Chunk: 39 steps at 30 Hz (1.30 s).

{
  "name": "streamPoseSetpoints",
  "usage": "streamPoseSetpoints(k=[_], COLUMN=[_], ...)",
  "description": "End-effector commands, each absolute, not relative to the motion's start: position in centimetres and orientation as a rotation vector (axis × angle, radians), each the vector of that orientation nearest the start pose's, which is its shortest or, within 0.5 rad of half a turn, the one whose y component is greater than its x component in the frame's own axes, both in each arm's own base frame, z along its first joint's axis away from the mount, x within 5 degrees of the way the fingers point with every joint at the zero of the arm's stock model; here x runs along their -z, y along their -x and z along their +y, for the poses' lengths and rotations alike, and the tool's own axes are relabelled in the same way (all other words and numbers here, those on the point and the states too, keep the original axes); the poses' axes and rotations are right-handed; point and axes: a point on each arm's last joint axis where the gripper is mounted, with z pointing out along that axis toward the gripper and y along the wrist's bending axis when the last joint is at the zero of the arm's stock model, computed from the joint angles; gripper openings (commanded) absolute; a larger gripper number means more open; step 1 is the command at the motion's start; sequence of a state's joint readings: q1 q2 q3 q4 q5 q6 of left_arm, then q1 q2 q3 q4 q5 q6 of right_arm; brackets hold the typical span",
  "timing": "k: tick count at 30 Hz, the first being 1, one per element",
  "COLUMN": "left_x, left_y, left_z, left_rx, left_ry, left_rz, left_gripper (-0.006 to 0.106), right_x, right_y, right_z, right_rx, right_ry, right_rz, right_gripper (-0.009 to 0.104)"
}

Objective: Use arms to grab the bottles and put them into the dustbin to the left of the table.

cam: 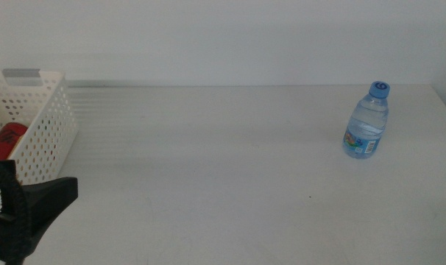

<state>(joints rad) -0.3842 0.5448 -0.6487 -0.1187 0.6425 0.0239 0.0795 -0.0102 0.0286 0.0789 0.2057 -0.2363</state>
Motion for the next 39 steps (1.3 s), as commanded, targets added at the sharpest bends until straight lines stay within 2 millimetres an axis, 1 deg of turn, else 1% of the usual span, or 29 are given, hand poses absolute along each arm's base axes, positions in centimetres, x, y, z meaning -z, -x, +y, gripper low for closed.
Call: streamPoseSetpoints(k=[1,5,8,10,14,18,22,24,28,33,36,39], left_x=[-34.7,-34.7,-34.7,-34.7,-34.7,-34.7,-34.7,-34.7,-34.7,-34.7,-34.7,-34.7], left_y=[-9.4,-9.4,-9.4,-9.4,-9.4,-9.4,-9.4,-9.4,-9.4,-9.4,-9.4,-9.4], left_z=[-4.6,-4.6,-4.6,-4.6,-4.6,-4.6,-4.6,-4.6,-4.6,-4.6,-4.6,-4.6], left_rx=[0.391,0.391,0.391,0.391,0.391,0.391,0.391,0.391,0.391,0.391,0.391,0.391], left_ry=[-0.332,-0.332,-0.332,-0.332,-0.332,-0.332,-0.332,-0.332,-0.332,-0.332,-0.332,-0.332], left_rz=[1.912,1.912,1.912,1.912,1.912,1.912,1.912,1.912,1.912,1.912,1.912,1.912], left_gripper=[0.09,0.09,0.09,0.09,0.09,0.09,0.09,0.09,0.09,0.09,0.09,0.09], right_x=[-19.8,-20.0,-21.1,-21.9,-22.3,-23.3,-24.7,-25.2,-25.4,-26.2,-25.9,-25.0], right_y=[-5.4,-5.4,-5.3,-5.3,-6.0,-7.5,-9.7,-10.8,-12.8,-14.9,-16.1,-17.2], right_z=[0.5,0.4,0.4,0.3,0.3,0.4,0.6,0.6,0.5,0.3,0.2,0.4], right_rx=[0.101,0.122,0.14,0.117,0.049,0.035,0.022,0.027,0.058,0.075,0.001,-0.062], right_ry=[0.231,0.243,0.228,0.19,0.13,0.126,0.118,0.115,0.095,0.034,-0.046,-0.083], right_rz=[1.568,1.537,1.414,1.351,1.413,1.515,1.606,1.616,1.547,1.364,1.305,1.32], right_gripper=[0.07,0.07,0.07,0.07,0.07,0.07,0.07,0.07,0.07,0.07,0.07,0.07])
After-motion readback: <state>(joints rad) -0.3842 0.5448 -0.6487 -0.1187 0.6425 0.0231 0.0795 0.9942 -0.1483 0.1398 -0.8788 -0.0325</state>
